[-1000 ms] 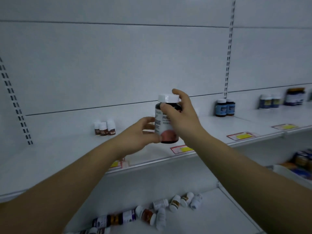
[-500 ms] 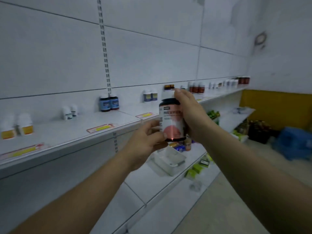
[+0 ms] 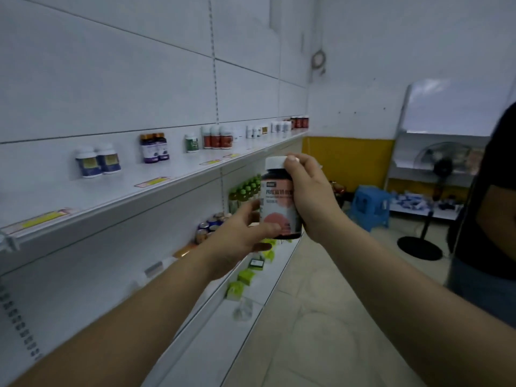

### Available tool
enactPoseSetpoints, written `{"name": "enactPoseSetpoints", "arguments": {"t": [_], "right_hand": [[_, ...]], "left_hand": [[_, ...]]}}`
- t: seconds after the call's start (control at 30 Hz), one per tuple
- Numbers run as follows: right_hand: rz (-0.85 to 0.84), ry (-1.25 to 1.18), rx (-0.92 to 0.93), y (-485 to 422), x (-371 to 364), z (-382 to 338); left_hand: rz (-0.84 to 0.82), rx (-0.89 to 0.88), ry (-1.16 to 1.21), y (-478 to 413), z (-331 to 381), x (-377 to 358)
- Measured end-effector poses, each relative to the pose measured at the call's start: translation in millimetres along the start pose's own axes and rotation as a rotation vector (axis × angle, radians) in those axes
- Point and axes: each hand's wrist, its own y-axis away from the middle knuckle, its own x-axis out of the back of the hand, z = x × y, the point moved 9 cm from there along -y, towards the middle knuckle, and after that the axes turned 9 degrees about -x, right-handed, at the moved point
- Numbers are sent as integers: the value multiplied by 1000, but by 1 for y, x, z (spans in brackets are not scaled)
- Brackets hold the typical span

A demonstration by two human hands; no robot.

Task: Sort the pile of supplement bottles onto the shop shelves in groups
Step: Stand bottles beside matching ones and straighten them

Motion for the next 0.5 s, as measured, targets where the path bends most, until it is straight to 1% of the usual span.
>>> {"name": "enactPoseSetpoints", "arguments": {"t": [0.23, 0.4, 0.5], "right_hand": [[102, 52, 55, -147, 42, 15], [148, 62, 56, -258, 71, 23], [159, 69, 55, -315, 95, 38]], "left_hand": [[-54, -111, -69, -166, -44, 11], [-85, -109, -40, -287, -73, 20], [-101, -76, -36, -347, -98, 15]]}}
